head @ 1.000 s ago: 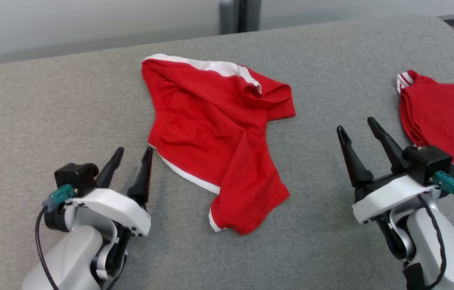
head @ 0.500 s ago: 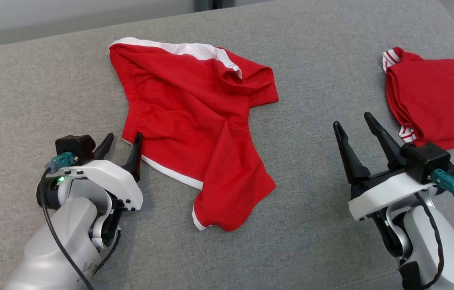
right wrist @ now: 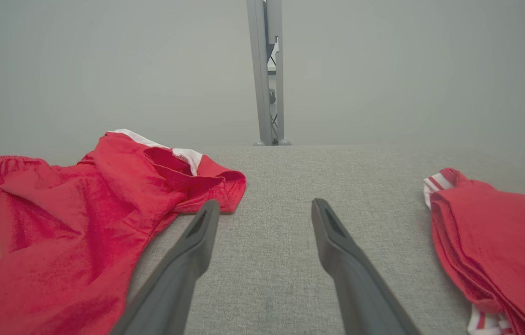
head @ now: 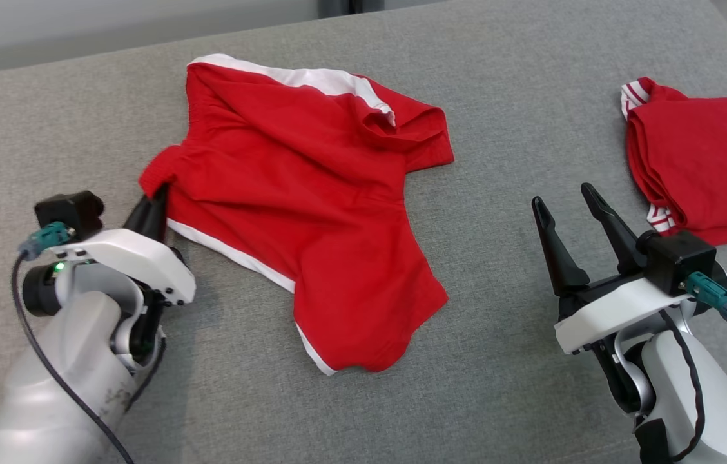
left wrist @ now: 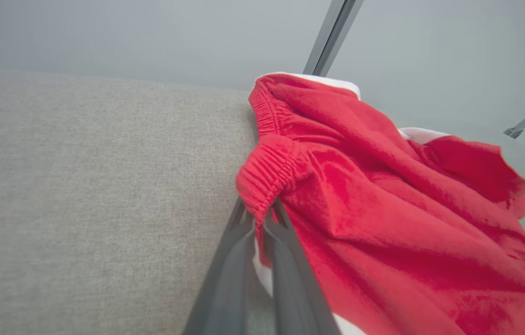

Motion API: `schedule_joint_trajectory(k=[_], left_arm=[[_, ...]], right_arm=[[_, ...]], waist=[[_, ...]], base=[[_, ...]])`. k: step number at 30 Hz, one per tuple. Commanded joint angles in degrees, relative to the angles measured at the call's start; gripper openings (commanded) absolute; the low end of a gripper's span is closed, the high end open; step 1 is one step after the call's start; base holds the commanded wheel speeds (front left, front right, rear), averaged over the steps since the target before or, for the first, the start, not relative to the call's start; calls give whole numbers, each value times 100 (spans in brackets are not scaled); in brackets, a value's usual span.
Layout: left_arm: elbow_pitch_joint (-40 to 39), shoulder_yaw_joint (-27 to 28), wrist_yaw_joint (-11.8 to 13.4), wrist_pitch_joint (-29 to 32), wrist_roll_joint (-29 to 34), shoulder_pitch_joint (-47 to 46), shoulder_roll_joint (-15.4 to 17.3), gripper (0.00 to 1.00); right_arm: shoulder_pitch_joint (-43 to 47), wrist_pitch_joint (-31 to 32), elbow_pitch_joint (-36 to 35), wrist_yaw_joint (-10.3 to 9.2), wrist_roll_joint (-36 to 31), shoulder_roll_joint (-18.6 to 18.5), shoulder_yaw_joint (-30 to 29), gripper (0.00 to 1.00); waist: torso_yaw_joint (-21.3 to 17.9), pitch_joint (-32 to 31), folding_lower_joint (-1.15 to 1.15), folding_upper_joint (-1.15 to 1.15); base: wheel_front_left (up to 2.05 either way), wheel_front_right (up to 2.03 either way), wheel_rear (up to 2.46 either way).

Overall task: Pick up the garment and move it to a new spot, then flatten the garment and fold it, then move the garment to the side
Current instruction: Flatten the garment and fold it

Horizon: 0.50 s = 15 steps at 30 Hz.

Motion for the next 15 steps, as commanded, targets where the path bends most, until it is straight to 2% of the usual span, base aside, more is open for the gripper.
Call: schedule_joint_trajectory(k=[1, 9, 10, 11, 15], left_arm=[[32, 111, 62, -71, 52, -86, 104, 0], [132, 523, 237, -163, 49, 52, 337, 0], [138, 549, 264, -162, 61, 85, 339, 29], [135, 585, 289, -163, 60, 111, 334, 100], [102, 644, 309, -171, 106, 203, 334, 100]], right_arm=[[28, -38, 28, -2, -21, -25, -7, 100], [24, 21, 155, -2, 16, 7, 124, 100], [28, 37, 183, -2, 33, 6, 144, 100], [35, 46, 203, -2, 56, 8, 169, 100], [56, 61, 302, -2, 175, 35, 244, 100]], waist=[[69, -48, 0, 0], [257, -171, 0, 0], [279, -187, 0, 0], [301, -204, 0, 0], [384, -263, 0, 0]], base=[[0, 0, 0], [0, 0, 0], [0, 0, 0], [0, 0, 0], [0, 0, 0]])
